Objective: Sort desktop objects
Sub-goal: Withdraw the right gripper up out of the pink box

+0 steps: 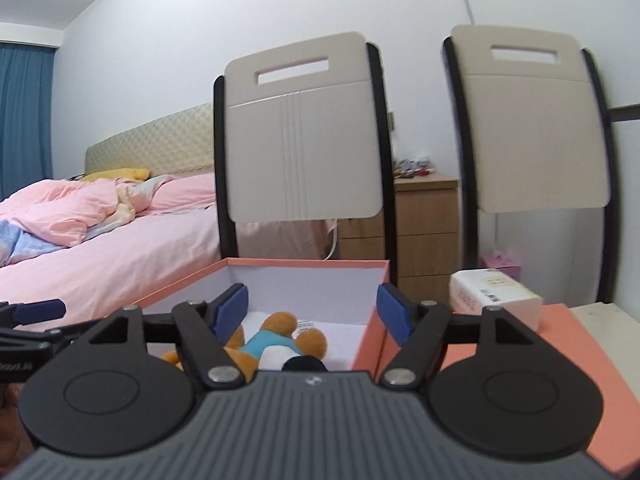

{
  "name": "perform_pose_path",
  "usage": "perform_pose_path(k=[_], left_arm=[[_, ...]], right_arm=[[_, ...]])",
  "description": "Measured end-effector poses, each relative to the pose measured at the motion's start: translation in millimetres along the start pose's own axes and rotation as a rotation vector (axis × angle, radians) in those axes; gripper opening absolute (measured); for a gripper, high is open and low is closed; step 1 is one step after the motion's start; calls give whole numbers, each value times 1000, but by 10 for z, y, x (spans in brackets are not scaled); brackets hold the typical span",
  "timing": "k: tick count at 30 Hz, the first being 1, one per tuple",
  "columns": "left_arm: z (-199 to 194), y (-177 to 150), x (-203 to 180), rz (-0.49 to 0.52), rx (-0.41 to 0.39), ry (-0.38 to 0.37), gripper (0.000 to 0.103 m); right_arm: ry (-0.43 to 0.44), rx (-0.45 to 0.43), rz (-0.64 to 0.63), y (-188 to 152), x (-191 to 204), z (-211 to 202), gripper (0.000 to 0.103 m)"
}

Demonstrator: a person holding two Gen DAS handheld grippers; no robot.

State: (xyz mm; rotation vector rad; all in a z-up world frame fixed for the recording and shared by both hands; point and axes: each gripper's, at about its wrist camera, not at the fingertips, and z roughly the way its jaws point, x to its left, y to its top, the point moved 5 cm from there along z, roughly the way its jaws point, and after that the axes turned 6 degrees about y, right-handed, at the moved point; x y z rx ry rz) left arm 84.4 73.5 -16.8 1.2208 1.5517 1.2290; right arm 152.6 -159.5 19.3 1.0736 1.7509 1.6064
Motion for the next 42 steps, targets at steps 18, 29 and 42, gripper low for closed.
perform_pose_path(k=[18, 29, 42], left_arm=[[-33, 25, 9, 6, -27, -5, 102], [-33, 48, 28, 17, -30, -18, 102], [-39, 49, 26, 17, -37, -22, 102]], right_arm=[[-106, -19, -40, -203, 5, -261, 103], [-159, -15, -30, -202, -91, -323, 103], [-175, -12, -8, -218, -138, -289, 103]])
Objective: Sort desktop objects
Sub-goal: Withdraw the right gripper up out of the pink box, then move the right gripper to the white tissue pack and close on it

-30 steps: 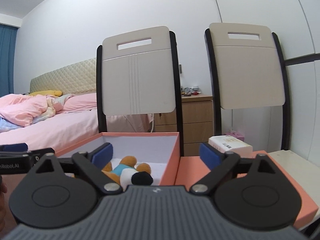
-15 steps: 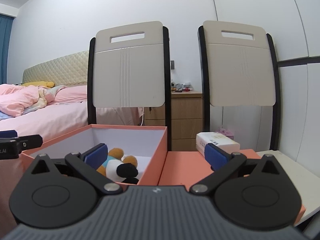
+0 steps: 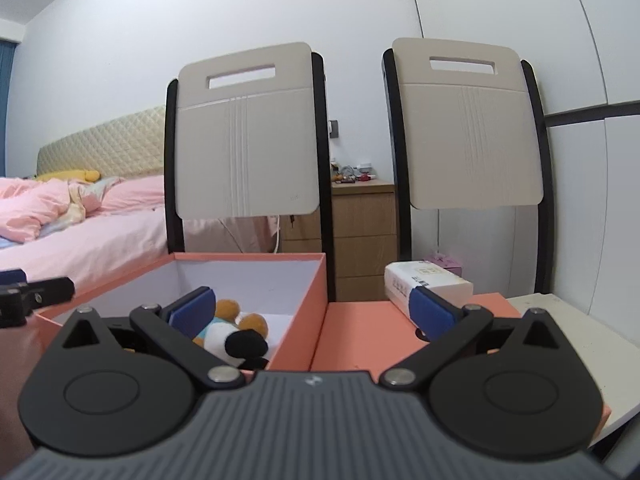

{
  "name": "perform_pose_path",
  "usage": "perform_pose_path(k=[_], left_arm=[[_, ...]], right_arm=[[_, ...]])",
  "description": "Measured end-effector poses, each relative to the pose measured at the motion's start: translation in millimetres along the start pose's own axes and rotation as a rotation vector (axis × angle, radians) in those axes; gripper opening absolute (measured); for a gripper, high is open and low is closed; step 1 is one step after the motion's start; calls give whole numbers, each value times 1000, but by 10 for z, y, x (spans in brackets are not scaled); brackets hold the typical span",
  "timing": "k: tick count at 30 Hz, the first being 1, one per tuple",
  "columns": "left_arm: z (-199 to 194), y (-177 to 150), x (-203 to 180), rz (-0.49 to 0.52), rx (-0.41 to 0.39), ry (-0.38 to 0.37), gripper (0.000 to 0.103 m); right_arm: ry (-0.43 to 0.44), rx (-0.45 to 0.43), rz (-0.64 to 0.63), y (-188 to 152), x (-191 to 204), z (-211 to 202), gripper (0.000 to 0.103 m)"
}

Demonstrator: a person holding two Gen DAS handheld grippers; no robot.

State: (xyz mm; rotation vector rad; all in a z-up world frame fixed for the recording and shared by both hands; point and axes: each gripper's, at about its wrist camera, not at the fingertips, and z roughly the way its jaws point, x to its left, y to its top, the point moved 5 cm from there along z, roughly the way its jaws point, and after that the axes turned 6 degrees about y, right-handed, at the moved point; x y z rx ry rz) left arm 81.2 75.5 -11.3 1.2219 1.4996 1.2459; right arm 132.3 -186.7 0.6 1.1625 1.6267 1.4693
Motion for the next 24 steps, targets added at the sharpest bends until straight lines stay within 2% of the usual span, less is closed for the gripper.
perform_pose_path(k=[7, 12, 17, 21, 24], left_arm=[[-14, 2, -12, 4, -6, -5, 102], [-32, 6, -15, 5, -14, -8, 102], [-58, 22, -13, 3, -26, -9, 102], [-62, 32, -11, -2, -25, -13, 102], [-66, 36, -11, -4, -24, -17, 102]], right_arm=[[-6, 37, 43, -5, -104, 44, 103], [-33, -17, 17, 29, -103, 7, 103], [-19, -58, 77, 81, -192, -16, 103], [-52, -85, 31, 136, -253, 5, 103], [-22, -88, 37, 237, -315, 52, 103]])
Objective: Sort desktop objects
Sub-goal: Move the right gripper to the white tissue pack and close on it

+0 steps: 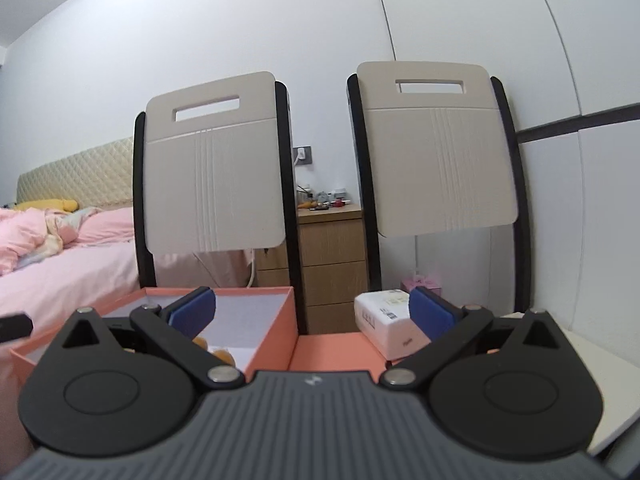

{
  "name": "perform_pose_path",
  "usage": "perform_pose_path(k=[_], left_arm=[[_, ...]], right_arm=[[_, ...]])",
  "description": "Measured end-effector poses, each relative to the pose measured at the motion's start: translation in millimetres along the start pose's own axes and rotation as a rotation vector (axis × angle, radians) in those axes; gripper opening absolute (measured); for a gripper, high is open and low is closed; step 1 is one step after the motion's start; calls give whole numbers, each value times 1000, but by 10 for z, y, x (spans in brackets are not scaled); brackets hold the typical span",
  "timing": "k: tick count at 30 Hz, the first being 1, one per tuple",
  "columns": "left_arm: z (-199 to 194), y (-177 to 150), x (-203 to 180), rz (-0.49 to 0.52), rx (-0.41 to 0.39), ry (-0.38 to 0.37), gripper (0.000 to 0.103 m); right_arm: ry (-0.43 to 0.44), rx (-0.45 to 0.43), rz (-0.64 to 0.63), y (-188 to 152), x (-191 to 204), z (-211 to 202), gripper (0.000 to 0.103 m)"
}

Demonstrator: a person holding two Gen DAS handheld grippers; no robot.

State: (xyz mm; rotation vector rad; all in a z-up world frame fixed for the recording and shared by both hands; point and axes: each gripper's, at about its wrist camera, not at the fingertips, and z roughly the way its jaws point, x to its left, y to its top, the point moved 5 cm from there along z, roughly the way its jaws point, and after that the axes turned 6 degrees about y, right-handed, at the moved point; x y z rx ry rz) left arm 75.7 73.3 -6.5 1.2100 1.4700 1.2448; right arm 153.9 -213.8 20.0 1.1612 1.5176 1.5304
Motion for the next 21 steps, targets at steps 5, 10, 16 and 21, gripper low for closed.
perform_pose_path(k=[5, 10, 16, 21], left_arm=[[1, -2, 5, -6, 8, -5, 102], [19, -31, -12, -1, 26, -11, 102], [44, -74, -23, 11, 39, -9, 102], [91, -128, -24, 16, 64, -12, 102]], right_arm=[[8, -34, -43, 151, -156, 197, 103], [-13, -11, -85, 192, -503, 599, 103], [-20, 102, -72, -27, -920, 1255, 103], [-19, 216, -57, -219, -1175, 1724, 103]])
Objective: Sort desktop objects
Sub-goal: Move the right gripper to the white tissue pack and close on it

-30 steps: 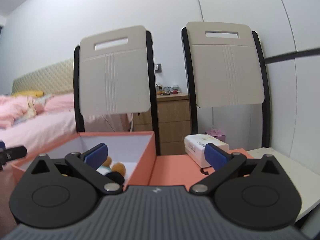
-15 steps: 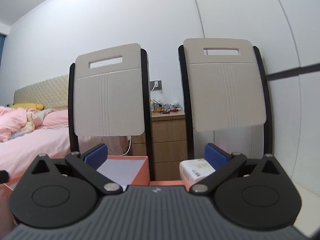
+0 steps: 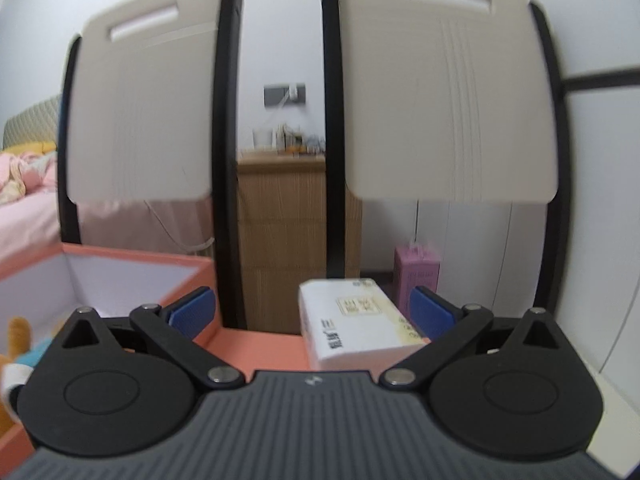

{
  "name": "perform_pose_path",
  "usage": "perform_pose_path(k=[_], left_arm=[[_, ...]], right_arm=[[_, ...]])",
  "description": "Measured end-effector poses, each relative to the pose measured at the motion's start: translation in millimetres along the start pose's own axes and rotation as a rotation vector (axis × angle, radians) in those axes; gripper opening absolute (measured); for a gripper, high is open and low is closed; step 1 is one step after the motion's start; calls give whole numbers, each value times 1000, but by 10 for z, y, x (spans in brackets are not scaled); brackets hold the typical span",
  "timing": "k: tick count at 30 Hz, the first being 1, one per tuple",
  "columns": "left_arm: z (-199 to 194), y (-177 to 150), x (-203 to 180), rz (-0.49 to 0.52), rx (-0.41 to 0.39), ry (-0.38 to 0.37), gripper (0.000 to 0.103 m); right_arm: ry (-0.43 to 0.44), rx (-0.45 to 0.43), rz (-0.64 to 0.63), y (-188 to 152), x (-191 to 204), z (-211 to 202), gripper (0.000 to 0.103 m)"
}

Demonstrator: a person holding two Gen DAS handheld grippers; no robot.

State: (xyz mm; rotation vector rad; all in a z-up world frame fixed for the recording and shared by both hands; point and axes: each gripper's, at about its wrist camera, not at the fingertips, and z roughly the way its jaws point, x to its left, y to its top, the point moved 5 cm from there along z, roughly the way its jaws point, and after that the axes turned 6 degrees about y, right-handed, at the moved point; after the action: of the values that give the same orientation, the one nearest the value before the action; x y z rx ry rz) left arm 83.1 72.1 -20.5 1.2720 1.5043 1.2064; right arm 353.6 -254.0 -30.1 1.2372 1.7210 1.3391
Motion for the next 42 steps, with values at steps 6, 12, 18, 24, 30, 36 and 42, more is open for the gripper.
perform_pose_path(k=[6, 12, 18, 24, 30, 36, 42], left_arm=[[109, -137, 5, 20, 41, 23, 102], [134, -132, 60, -9, 60, 31, 102], [128, -115, 75, -24, 63, 28, 102], [124, -98, 72, -32, 62, 28, 102], [117, -90, 60, -35, 58, 26, 102], [110, -92, 47, -34, 54, 23, 102], [95, -89, 35, -28, 44, 21, 102]], right_arm=[[-70, 53, 59, -53, -382, 307, 103], [-58, 112, 64, -119, -514, 497, 103], [-46, 125, 72, -193, -506, 600, 103], [-49, 162, 68, -270, -452, 731, 103], [-76, 192, 99, -319, -452, 744, 103], [-112, 135, 127, -290, -487, 640, 94], [-152, 102, 137, -227, -469, 533, 90]])
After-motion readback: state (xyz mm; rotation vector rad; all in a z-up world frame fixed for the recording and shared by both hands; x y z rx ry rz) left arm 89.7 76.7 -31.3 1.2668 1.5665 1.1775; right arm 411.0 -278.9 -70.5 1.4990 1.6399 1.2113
